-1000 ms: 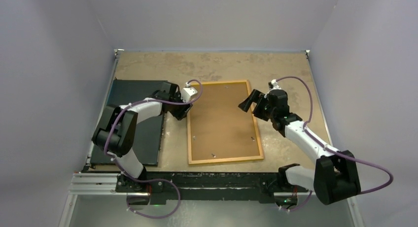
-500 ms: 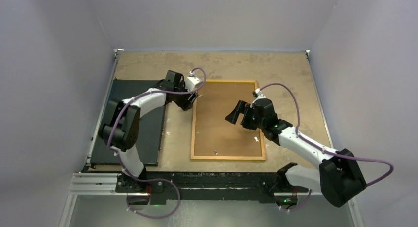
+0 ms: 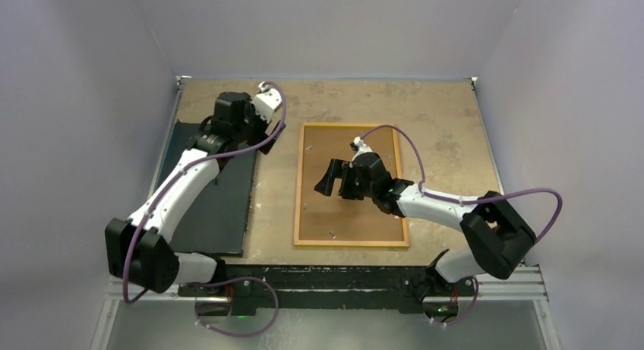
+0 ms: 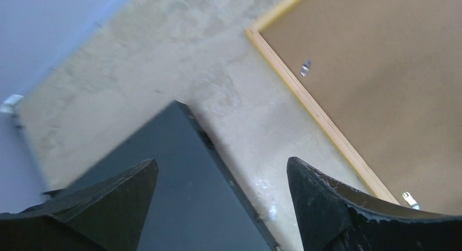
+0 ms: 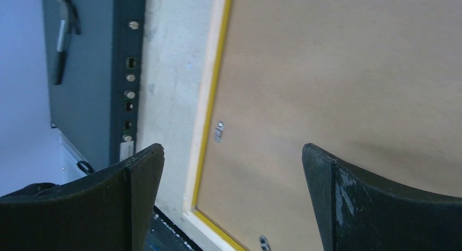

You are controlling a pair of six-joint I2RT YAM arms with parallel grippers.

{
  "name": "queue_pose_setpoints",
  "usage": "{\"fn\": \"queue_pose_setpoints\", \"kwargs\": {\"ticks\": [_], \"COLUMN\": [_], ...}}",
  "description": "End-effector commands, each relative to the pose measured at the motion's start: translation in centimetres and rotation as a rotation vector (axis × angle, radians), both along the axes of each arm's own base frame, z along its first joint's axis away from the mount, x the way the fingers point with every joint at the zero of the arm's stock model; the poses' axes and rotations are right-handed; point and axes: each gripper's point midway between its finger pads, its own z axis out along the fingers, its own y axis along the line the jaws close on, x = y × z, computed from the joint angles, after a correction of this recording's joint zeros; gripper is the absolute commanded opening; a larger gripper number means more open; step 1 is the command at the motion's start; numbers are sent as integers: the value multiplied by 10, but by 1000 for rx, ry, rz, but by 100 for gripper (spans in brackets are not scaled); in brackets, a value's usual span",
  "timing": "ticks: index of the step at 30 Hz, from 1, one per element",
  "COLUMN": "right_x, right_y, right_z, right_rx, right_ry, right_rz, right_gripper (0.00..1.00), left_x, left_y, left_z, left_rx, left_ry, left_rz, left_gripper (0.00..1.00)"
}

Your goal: Put the photo into the frame

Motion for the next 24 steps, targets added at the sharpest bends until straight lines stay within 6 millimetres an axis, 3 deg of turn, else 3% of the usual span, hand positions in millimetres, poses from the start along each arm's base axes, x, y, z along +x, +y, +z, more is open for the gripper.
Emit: {"fn": "queue_pose_setpoints", "kwargs": {"ticks": [1,4,13,17,24], "right_x": [7,2,-32,-39,-44], "right_y": [35,49,88,92,95], "right_z": [30,26,10,5,2], "right_rx": [139,164,153,155,161], "right_ry": [-86,-79,-77,-73,-73], "right_rz": [29,51,144,166,194], "right_gripper": [99,96,89,87,84], "left_x": [-25,-34,-47,-59,-84], "left_y": [-14,-26,-55,-63,-68], "left_z": [-89,-114,-155,-168,-183], "left_rx": [-44,-91,-206,-243,-275], "left_ry": [354,449,592,648,692], "left_rz": [-1,-30,-128,-165,-233], "left_gripper": [82,78,70,62,59]}}
